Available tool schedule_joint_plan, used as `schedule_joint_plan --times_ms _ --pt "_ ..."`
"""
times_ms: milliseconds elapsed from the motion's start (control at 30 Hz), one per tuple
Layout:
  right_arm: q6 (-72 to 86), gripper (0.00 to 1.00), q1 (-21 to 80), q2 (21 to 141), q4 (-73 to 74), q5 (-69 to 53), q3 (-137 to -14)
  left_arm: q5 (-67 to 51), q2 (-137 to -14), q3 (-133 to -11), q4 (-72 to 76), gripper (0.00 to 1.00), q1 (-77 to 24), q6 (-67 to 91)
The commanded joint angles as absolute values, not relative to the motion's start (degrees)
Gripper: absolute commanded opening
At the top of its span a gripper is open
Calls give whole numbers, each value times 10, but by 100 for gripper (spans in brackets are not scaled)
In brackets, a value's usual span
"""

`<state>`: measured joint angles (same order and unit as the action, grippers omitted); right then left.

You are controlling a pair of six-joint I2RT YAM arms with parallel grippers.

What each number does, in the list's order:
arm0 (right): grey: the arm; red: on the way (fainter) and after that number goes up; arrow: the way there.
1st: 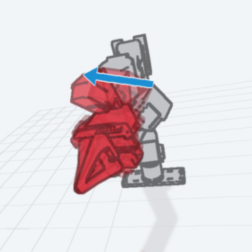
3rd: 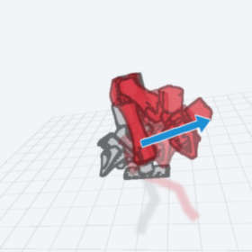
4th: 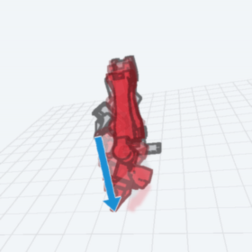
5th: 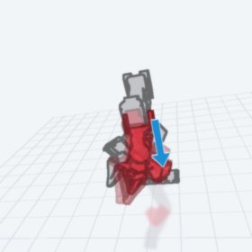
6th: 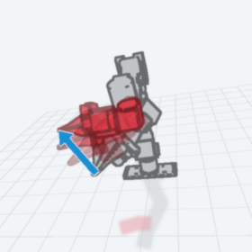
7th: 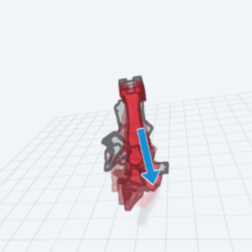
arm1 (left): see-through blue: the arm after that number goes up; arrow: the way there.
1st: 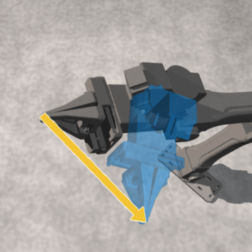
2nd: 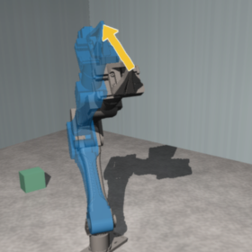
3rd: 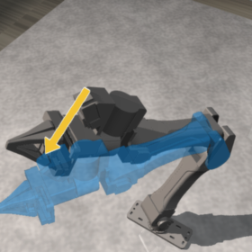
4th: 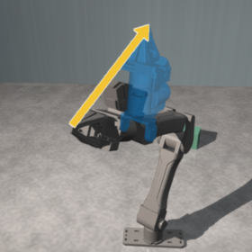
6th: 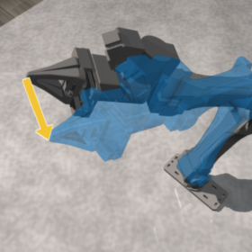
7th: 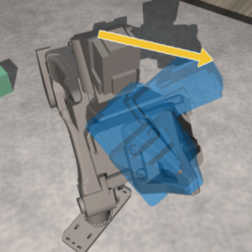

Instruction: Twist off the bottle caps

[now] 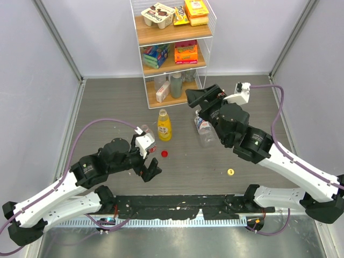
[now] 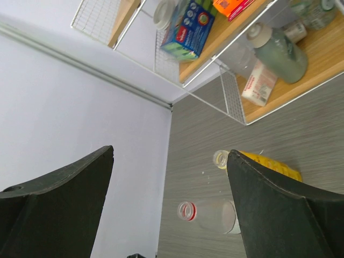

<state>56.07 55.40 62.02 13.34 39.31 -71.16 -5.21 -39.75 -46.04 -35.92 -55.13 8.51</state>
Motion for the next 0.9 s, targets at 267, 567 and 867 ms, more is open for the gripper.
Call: schedule_joint_plan --times_ms 267,567,867 --pt "526 91 555 505 124 481 -703 -62 -399 -461 -346 100 -553 80" --pt "430 90 555 503 52 340 -666 -59 -404 -461 -348 100 -553 80" --pt "196 89 556 549 99 382 -704 -46 -404 -462 -351 100 -553 82"
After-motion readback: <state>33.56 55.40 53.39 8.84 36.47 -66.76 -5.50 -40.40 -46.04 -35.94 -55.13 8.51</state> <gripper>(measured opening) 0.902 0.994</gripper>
